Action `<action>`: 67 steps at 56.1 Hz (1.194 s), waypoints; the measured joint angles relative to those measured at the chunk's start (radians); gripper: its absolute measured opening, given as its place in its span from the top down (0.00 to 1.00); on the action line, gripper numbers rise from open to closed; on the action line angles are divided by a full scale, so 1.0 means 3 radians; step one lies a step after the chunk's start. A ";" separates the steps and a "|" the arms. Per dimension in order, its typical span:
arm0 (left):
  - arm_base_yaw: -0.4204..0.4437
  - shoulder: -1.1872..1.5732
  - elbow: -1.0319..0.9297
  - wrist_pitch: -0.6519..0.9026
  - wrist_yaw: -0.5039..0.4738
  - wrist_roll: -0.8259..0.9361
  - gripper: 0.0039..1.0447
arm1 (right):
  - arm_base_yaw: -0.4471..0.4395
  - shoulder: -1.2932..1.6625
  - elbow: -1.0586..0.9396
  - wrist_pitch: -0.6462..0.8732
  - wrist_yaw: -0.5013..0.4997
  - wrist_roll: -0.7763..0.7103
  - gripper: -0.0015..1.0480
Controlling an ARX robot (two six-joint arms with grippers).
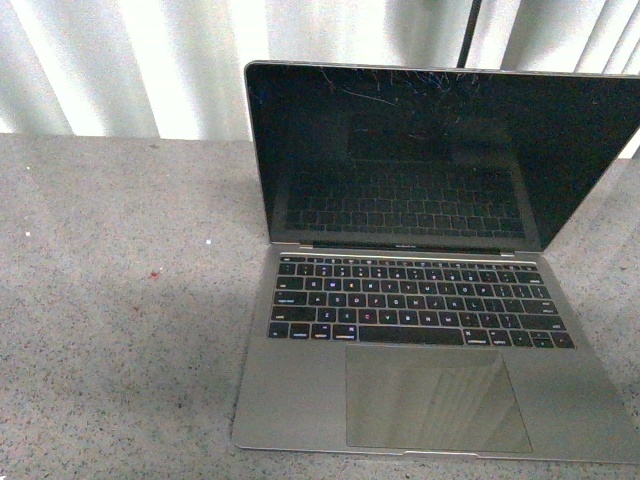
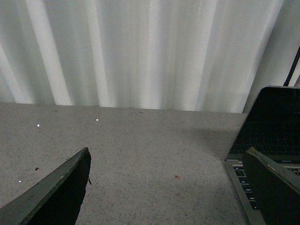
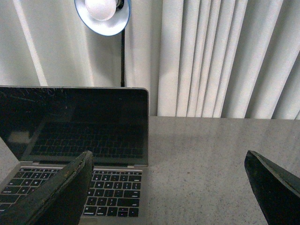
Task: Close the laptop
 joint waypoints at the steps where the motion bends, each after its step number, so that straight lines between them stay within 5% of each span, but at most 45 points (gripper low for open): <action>1: 0.0000 0.0000 0.0000 0.0000 0.0000 0.0000 0.06 | 0.0000 0.0000 0.0000 0.0000 0.0000 -0.0001 0.07; 46: 0.0000 0.0000 0.0000 0.0000 0.0000 0.0000 0.06 | 0.0000 0.0000 0.0000 0.0000 0.0000 -0.0001 0.07; 51: -0.0175 0.0192 0.0079 -0.0188 -0.0472 -0.0421 0.06 | -0.0029 0.0431 0.0320 -0.0734 0.0175 0.0351 0.07; 57: -0.0132 0.0732 0.0210 0.0397 -0.0153 -0.0815 0.06 | -0.0425 0.1283 0.0607 -0.0722 -0.0175 0.0351 0.07; 61: -0.0020 0.1401 0.0484 0.1170 0.0304 -0.0866 0.06 | -0.0746 0.1972 0.0877 -0.0221 -0.0500 0.0102 0.07; 67: -0.0076 0.2478 0.1020 0.2103 0.0758 -0.0739 0.06 | -0.0801 0.2823 0.1312 0.0420 -0.0604 -0.0453 0.07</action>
